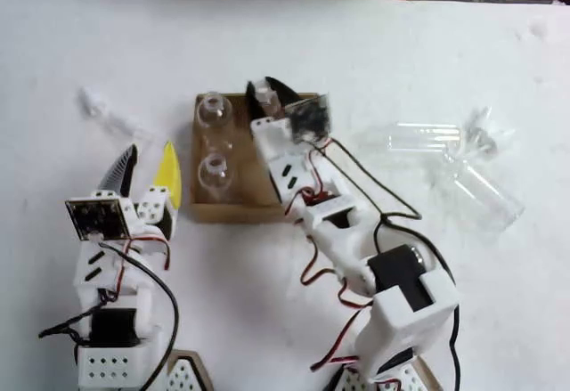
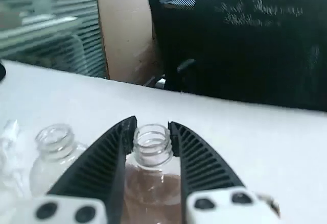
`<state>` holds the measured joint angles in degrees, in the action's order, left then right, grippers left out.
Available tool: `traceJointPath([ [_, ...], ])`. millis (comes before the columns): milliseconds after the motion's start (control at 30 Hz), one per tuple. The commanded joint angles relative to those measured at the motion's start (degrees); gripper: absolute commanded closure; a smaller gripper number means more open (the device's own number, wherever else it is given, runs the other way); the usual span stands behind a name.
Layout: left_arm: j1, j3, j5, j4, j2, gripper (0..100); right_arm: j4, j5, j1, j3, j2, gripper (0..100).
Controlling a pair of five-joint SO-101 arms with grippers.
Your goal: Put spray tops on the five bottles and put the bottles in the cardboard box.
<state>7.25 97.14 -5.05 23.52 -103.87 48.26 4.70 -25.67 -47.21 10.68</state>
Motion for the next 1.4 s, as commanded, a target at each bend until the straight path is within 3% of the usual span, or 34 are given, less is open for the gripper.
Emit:
traceJointPath([
  [0,-0.3,-0.2,-0.5,-1.3,-0.5,82,-8.0,9.2,2.2,6.0,-0.9,98.4],
  [433,-0.3,-0.2,-0.5,-1.3,-0.5,82,-10.9,9.1,2.3,11.3,-0.5,98.4],
  [667,-0.3,-0.2,-0.5,-1.3,-0.5,82,-10.8,-0.7,0.6,11.2,-0.5,98.3],
  [1367,-0.3,-0.2,-0.5,-1.3,-0.5,82,-5.3,-1.0,-2.4,14.3,7.8,98.3],
])
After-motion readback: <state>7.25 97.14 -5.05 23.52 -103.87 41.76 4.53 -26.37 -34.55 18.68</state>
